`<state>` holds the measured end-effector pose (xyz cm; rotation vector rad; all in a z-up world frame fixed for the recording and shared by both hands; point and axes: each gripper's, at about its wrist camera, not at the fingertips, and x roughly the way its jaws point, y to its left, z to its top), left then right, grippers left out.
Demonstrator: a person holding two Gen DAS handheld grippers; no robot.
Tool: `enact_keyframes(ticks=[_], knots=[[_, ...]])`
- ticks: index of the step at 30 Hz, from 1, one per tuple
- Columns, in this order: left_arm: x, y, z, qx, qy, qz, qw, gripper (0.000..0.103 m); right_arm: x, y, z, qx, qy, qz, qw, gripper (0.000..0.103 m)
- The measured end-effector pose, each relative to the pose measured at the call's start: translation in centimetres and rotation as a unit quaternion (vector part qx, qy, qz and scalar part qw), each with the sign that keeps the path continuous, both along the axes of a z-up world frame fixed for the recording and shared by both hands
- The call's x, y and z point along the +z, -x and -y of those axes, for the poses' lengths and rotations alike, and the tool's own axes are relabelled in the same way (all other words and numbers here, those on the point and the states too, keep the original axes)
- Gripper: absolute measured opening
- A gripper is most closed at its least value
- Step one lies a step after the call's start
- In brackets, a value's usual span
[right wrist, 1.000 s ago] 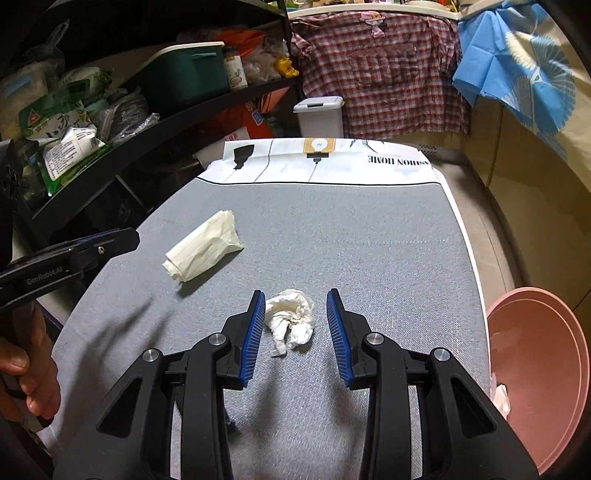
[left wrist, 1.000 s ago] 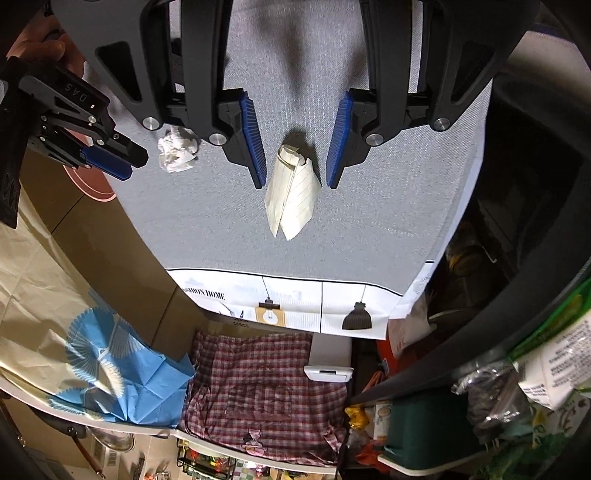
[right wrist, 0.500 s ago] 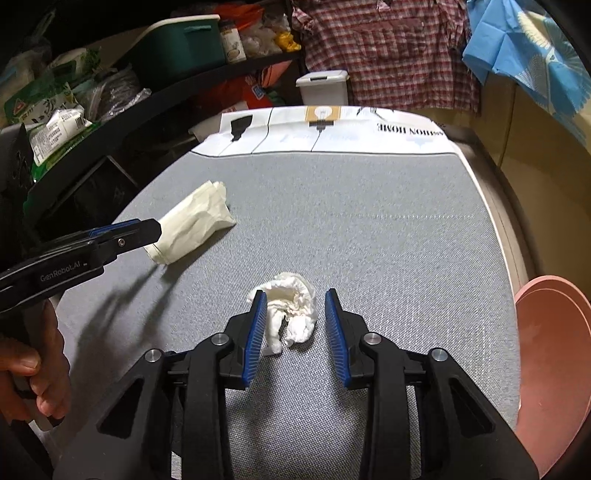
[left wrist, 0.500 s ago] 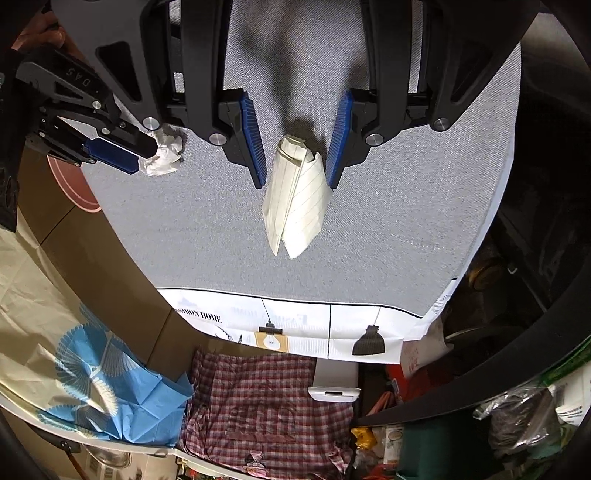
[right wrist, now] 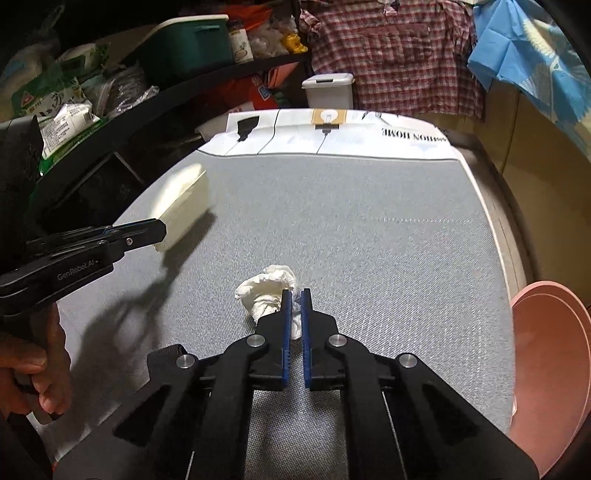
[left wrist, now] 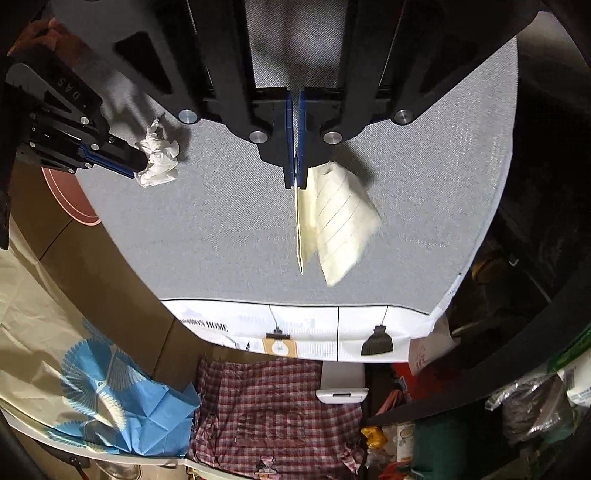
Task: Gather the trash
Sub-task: 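Grasp the crumpled white tissue with the right tool while the left tool grasps the folded tissue, then carry the folded tissue and crumpled tissue over the pink bucket with both tools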
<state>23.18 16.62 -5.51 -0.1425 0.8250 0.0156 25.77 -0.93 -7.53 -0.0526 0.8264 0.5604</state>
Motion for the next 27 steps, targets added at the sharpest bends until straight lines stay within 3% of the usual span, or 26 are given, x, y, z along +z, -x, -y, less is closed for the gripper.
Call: enact_keyframes(ticks=[27], knots=[[6.5, 5.1, 3.8, -0.031, -0.001, 0.073, 0.9968, 0.001, 7.5, 4.2, 5.0, -0.043, -0.034, 0.092, 0.994, 0.005]])
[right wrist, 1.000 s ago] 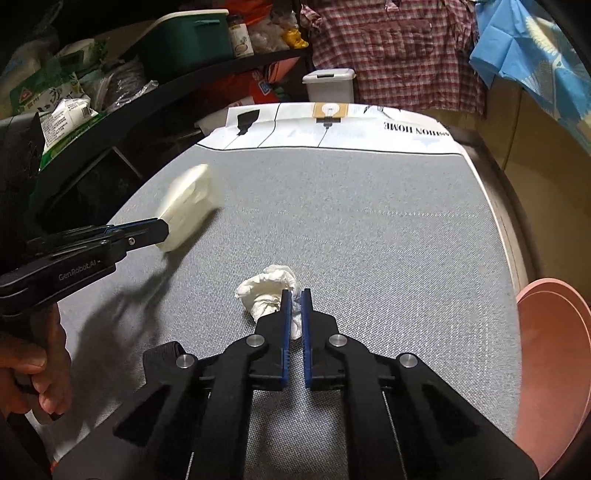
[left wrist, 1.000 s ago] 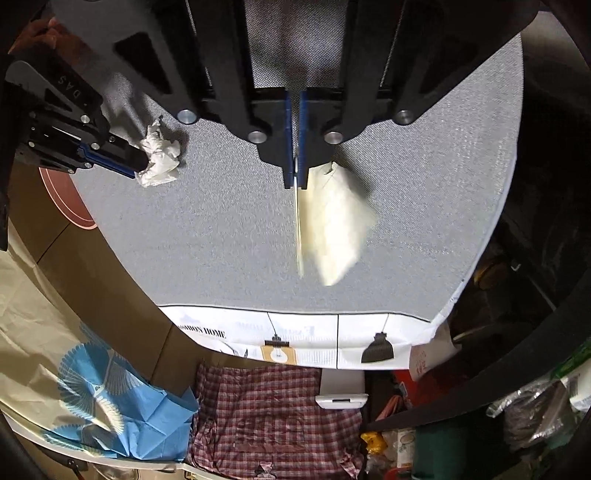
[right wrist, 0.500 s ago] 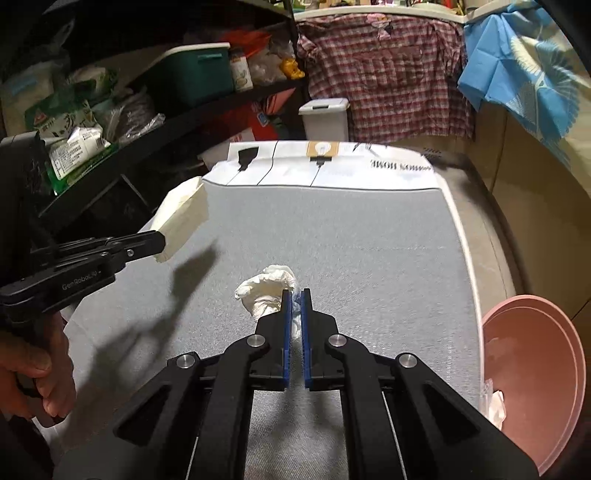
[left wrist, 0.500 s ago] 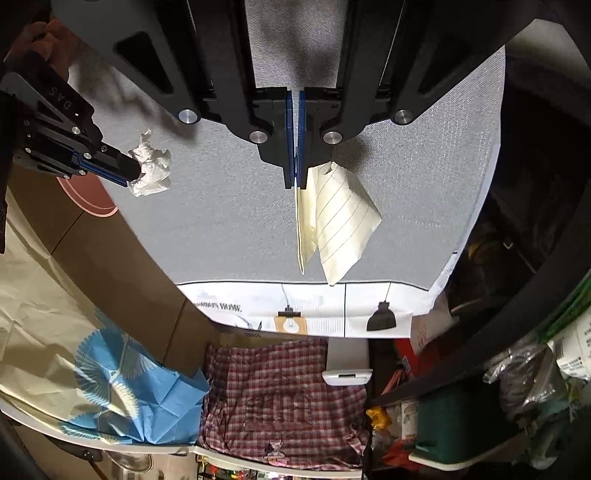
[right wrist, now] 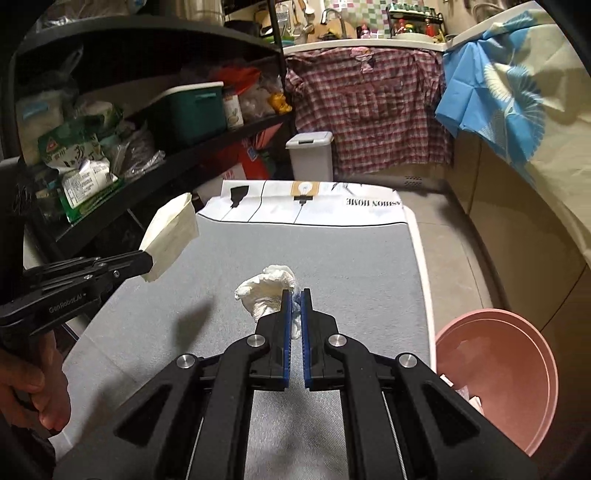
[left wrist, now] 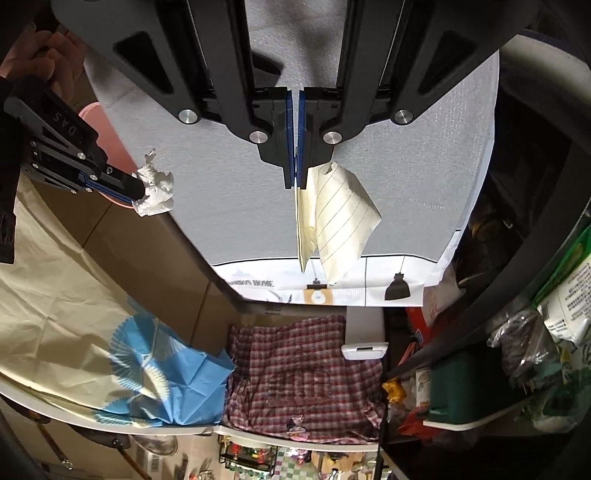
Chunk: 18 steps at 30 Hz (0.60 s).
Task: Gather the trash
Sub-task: 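Carry the folded tissue and crumpled tissue over the pink bucket with both tools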
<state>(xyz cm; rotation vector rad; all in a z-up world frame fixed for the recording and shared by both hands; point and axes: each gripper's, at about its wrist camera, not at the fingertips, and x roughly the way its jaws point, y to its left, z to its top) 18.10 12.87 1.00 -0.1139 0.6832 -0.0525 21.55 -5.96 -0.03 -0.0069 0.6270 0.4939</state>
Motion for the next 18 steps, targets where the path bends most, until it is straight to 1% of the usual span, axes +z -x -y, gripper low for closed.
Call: enact_keyframes(ticks=[5, 10, 15, 18], knots=[[1.1, 1.0, 0.8, -0.008, 0.002, 0.011, 0.9999, 0.001, 1.4, 1.0, 1.3, -0.004, -0.007, 0.004, 1.0, 0.005], [2.3, 1.8, 1.4, -0.012, 0.008, 0.021, 0.9997, 0.001, 3.6, 2.0, 2.8, -0.012, -0.014, 0.012, 1.0, 0.005], [3.3, 2.2, 1.9, -0.016, 0.016, 0.031, 0.9993, 0.001, 5.9, 2.9, 4.2, -0.018, -0.015, 0.027, 0.999, 0.005], [3.6, 2.3, 2.6, -0.023, 0.016, 0.034, 0.999, 0.001, 6.7, 3.4, 5.2, -0.022, -0.012, 0.036, 0.999, 0.005]])
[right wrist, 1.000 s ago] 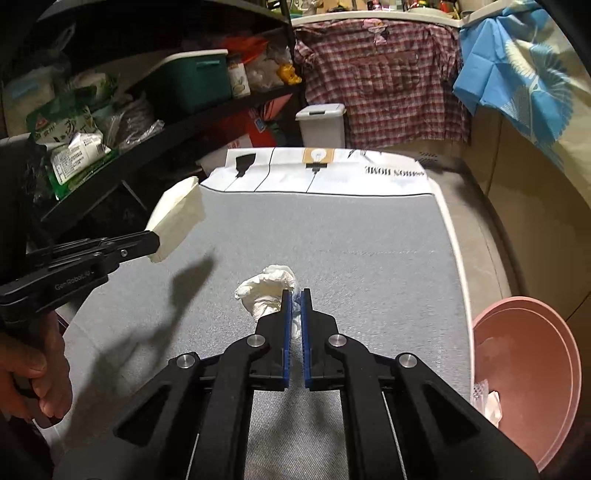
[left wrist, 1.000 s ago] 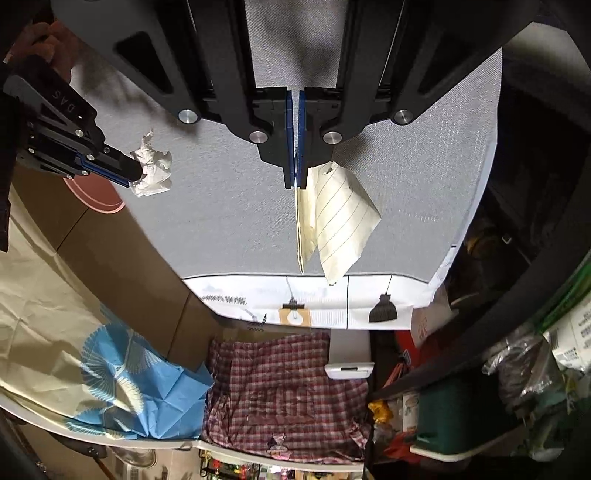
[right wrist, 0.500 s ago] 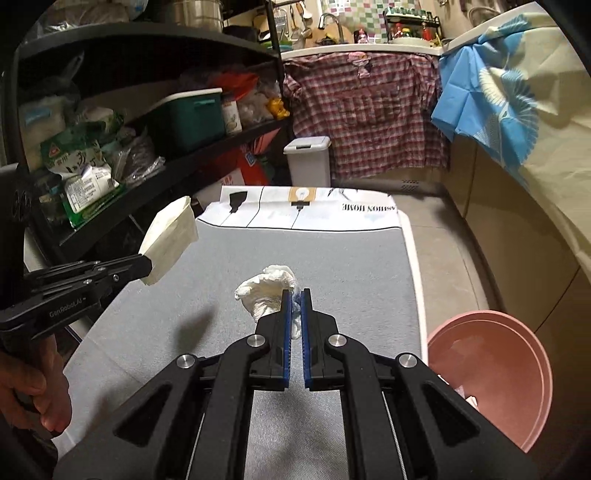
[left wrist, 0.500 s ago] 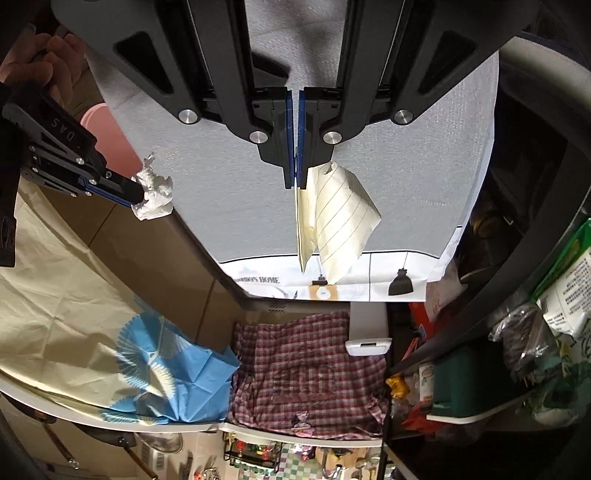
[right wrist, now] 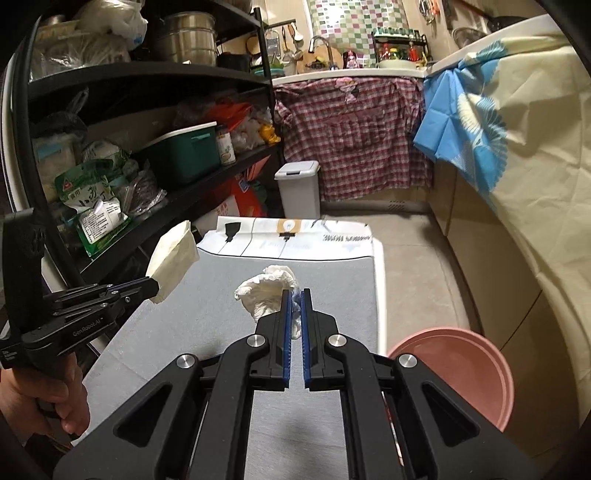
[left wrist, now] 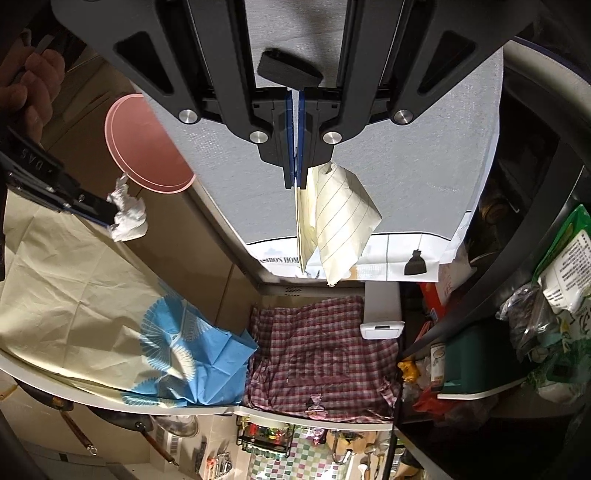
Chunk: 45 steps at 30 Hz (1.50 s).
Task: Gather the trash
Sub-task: 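Carry the folded tissue and crumpled tissue over the pink bucket with both tools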
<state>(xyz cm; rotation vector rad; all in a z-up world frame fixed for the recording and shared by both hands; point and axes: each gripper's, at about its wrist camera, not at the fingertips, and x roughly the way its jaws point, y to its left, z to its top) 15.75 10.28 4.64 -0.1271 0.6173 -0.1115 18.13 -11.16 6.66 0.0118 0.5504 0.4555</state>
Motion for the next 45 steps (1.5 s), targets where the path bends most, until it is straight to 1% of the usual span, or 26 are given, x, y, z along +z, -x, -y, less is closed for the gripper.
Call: enact_keyframes(ticks=[8, 13, 21, 33, 37, 40, 42, 45], knots=[[0.3, 0.0, 2.1, -0.019, -0.001, 0.003, 0.9998, 0.001, 0.4, 0.4, 4.5, -0.033, 0.003, 0.001, 0.999, 0.005], [0.3, -0.3, 3.8, -0.031, -0.004, 0.002, 0.9995, 0.001, 0.4, 0.2, 7.5, -0.055, -0.003, 0.0, 0.998, 0.005], [0.1, -0.6, 7.0, -0.059, -0.012, 0.001, 0.9982, 0.001, -0.3, 0.1, 11.9, -0.103, -0.009, 0.002, 0.995, 0.005], [-0.1, -2.1, 10.4, -0.078, -0.006, -0.001, 0.9969, 0.001, -1.3, 0.4, 14.6, -0.136, 0.002, 0.005, 0.991, 0.005], [-0.5, -2.4, 11.5, -0.088, -0.004, -0.005, 0.9961, 0.001, -2.1, 0.3, 15.5, -0.147, 0.007, -0.005, 0.989, 0.005], [-0.8, -2.5, 12.5, -0.099, -0.007, -0.006, 0.995, 0.001, -2.8, 0.0, 15.7, -0.156, 0.012, -0.021, 0.987, 0.005], [-1.0, -2.7, 13.3, -0.107, -0.008, -0.008, 0.9942, 0.001, -3.0, -0.1, 15.7, -0.16, 0.022, -0.021, 0.987, 0.005], [-1.4, -3.0, 14.5, -0.114, -0.009, -0.012, 0.9934, 0.001, -3.4, -0.2, 16.3, -0.168, 0.022, -0.029, 0.985, 0.005]])
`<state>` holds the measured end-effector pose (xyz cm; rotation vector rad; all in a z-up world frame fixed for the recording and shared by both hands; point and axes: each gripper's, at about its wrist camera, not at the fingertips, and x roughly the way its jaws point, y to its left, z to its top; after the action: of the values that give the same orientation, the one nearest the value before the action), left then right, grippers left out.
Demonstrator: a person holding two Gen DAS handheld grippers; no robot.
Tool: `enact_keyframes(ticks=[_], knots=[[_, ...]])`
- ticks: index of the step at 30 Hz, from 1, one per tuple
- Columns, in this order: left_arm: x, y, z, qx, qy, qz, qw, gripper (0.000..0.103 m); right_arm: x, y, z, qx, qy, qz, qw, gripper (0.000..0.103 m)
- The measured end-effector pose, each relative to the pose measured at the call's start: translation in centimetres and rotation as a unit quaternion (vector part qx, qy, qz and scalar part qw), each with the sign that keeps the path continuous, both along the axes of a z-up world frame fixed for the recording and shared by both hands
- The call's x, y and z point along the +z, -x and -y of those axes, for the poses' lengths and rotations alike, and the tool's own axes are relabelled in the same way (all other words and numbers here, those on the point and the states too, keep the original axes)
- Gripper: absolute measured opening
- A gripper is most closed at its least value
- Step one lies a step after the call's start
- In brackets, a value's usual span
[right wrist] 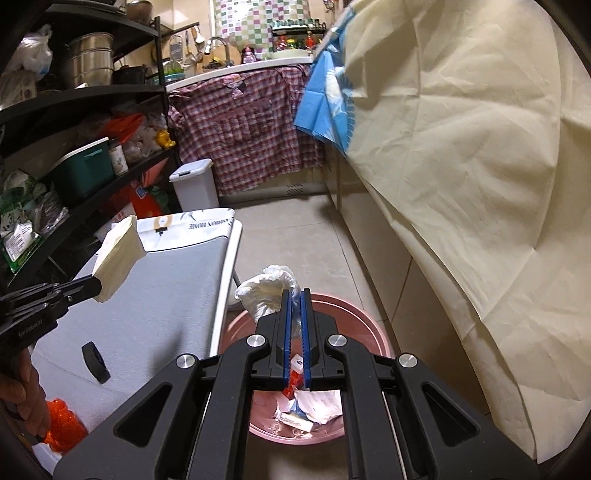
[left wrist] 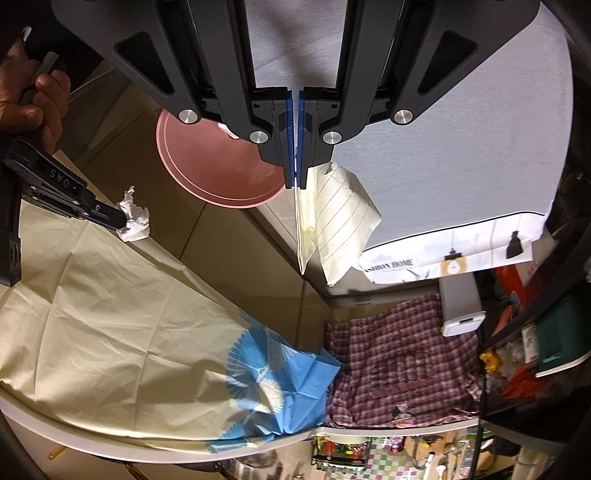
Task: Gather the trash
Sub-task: 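Carry the folded tissue and crumpled tissue over the pink bucket with both tools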
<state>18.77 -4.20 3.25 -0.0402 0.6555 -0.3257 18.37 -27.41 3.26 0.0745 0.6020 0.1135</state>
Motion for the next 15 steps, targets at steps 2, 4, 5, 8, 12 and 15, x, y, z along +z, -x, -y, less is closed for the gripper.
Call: enact_keyframes(ticks=[2, 4, 5, 8, 12, 15], knots=[[-0.3, -0.3, 0.8, -0.005, 0.0, -0.004, 1.0, 0.001, -0.4, -0.3, 0.6, -0.008, -0.003, -0.009, 1.0, 0.005], [-0.5, -0.4, 1.5, -0.01, 0.001, -0.008, 0.9999, 0.001, -0.8, -0.5, 0.9, -0.012, -0.004, -0.015, 1.0, 0.005], [-0.7, -0.5, 1.9, -0.014, 0.0, -0.009, 0.9999, 0.001, -1.0, -0.6, 1.1, -0.015, -0.003, -0.019, 1.0, 0.005], [-1.1, -0.6, 3.2, -0.026, 0.0, -0.013, 0.9996, 0.001, -1.2, -0.9, 1.2, -0.016, 0.0, -0.022, 1.0, 0.005], [-1.7, -0.8, 4.7, -0.04, -0.004, -0.02, 0.999, 0.001, -1.4, -1.2, 1.2, -0.016, 0.001, -0.024, 1.0, 0.005], [-2.1, -1.1, 5.7, -0.047, -0.006, -0.024, 0.9986, 0.001, -1.4, -1.3, 1.3, -0.016, 0.002, -0.023, 1.0, 0.005]])
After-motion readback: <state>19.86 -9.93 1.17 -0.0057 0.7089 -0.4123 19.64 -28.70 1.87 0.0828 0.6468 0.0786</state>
